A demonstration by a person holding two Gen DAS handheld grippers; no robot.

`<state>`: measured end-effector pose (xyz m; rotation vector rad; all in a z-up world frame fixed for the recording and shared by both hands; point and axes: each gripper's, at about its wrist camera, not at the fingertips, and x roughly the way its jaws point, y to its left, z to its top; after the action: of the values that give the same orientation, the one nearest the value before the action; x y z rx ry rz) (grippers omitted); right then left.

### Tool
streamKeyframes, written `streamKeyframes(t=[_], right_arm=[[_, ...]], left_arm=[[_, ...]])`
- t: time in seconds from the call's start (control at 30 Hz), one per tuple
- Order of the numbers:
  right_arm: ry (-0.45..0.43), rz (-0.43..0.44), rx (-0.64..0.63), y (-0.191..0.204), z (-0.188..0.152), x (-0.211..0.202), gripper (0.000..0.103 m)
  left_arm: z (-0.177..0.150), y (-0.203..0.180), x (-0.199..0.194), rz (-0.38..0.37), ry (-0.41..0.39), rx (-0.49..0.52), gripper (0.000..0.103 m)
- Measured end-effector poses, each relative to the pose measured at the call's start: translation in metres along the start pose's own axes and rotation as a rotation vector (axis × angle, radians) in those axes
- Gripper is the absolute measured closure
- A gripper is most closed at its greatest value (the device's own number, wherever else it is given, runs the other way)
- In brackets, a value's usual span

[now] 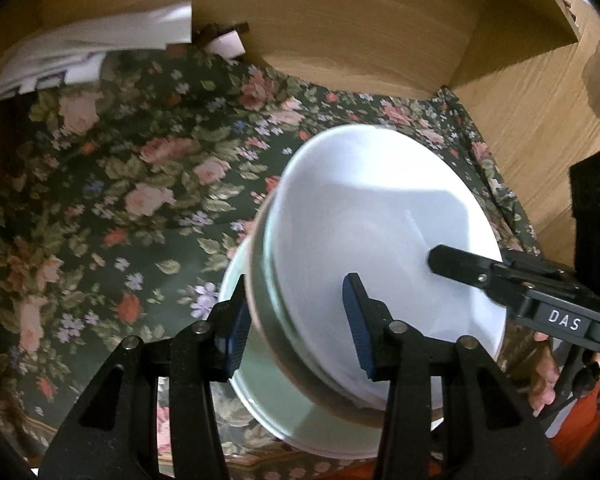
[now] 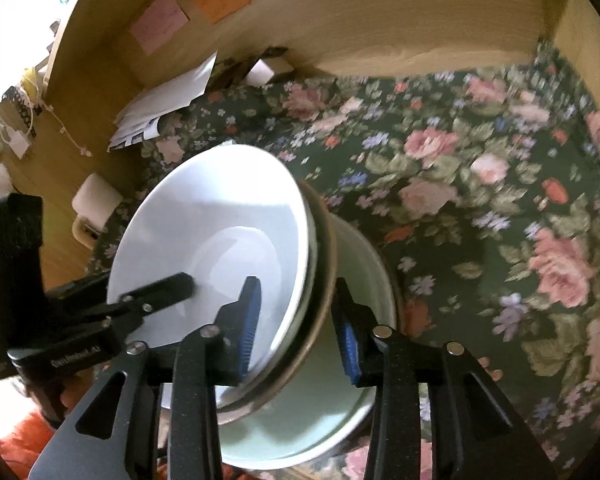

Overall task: Organize plates and bowls
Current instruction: 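Lower the bowl stack onto the mint-green plate with both grippers, then open both grippers and pull them back from the stack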

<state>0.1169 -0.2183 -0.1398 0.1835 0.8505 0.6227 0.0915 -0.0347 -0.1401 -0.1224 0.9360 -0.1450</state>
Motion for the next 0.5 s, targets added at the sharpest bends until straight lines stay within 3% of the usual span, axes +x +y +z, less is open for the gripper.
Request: streamKeyframes(t=[0.13, 0.37, 0.5], right_arm=[[-0.094, -0.051, -0.042, 0.002, 0.0, -0.024, 0.057], [-0.246, -0.064, -0.141, 0.029, -0.002, -0.068, 0.054], [-0.357, -0.064, -0.197, 0.05, -0.008, -0.093, 0.045]], left_arm=[[0.0, 0.002, -0.017, 0.032, -0.067, 0.007, 0.052], [-0.005, -0.011, -0.075, 0.059, -0.286, 0.053, 0.042], [-0.012, -0.02, -0.108, 0.054, -0.403, 0.066, 0.037]])
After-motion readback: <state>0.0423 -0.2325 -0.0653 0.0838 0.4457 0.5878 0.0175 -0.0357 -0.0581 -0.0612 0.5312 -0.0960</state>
